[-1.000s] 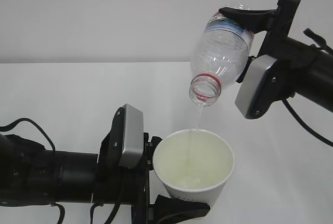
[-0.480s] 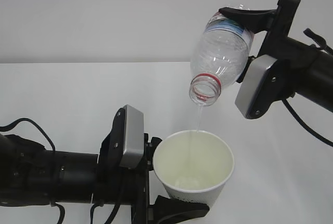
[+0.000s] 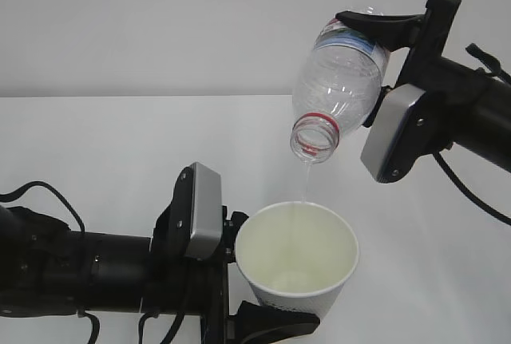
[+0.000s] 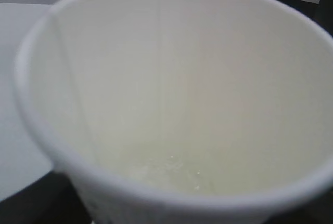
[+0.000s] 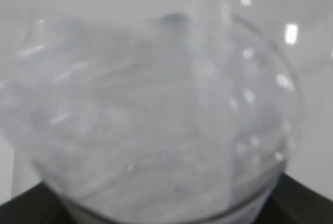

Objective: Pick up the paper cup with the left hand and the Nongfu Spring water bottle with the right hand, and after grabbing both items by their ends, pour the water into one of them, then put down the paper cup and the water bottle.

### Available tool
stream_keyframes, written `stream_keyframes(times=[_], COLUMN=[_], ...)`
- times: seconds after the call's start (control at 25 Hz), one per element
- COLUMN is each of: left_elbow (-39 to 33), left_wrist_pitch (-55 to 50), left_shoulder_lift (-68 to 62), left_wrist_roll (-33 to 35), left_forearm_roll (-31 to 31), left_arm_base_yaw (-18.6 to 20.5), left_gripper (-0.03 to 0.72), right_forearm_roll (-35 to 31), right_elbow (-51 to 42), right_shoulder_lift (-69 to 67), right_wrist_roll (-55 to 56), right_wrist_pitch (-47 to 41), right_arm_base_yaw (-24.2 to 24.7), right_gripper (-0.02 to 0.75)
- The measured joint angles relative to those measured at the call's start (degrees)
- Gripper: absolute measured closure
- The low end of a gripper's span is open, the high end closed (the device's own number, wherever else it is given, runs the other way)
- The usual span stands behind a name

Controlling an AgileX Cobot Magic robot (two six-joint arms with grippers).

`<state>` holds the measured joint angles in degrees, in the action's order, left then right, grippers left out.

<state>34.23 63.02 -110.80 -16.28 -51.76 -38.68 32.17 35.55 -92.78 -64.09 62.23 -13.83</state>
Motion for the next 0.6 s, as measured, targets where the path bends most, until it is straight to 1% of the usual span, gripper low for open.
stream_keyframes(times=[0.6], left_elbow=[0.0], left_wrist_pitch=[-0.22], left_shoulder_lift=[0.0], left_wrist_roll=[0.0], left_forearm_roll=[0.0], left_arm_base_yaw=[0.0], left_gripper=[0.113], right_forearm_roll=[0.0], right_elbow=[0.0], right_shoulder_lift=[0.0], right_wrist_roll=[-0.08], right_wrist_pitch=[0.0], right_arm_base_yaw=[0.0], right_gripper=[0.254])
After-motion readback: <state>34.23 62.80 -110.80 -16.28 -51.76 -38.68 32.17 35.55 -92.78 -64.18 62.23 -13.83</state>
